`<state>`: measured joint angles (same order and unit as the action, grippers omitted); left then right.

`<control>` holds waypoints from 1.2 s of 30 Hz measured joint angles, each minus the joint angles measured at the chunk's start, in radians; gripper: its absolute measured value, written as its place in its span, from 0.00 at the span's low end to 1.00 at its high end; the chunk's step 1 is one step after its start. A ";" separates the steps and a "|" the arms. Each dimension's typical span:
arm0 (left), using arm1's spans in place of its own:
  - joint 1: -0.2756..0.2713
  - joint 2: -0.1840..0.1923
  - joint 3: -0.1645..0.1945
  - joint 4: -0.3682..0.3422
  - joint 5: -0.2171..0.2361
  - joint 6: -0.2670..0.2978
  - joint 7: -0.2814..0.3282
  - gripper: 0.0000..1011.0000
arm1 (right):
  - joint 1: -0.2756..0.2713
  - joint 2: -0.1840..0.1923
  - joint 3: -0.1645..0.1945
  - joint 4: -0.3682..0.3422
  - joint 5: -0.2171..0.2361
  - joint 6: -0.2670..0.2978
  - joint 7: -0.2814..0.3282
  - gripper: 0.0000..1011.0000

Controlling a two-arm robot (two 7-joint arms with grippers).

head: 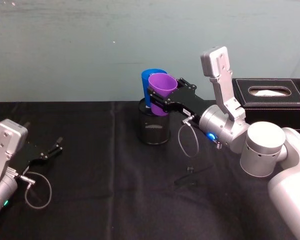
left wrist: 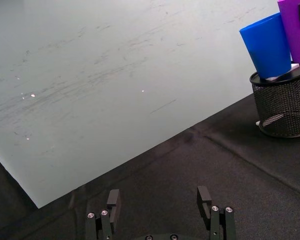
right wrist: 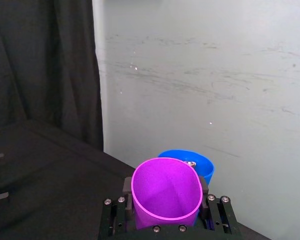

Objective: Pick up one cup with a gripper and tap it against the other cup.

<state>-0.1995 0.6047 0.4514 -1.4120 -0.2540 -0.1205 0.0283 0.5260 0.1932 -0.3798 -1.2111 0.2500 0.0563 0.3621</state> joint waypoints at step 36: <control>0.000 0.000 0.000 0.000 0.000 0.000 0.000 0.99 | 0.000 0.000 0.000 0.000 0.000 0.000 0.000 0.72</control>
<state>-0.1995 0.6047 0.4514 -1.4120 -0.2539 -0.1205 0.0283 0.5260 0.1931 -0.3798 -1.2111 0.2500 0.0562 0.3621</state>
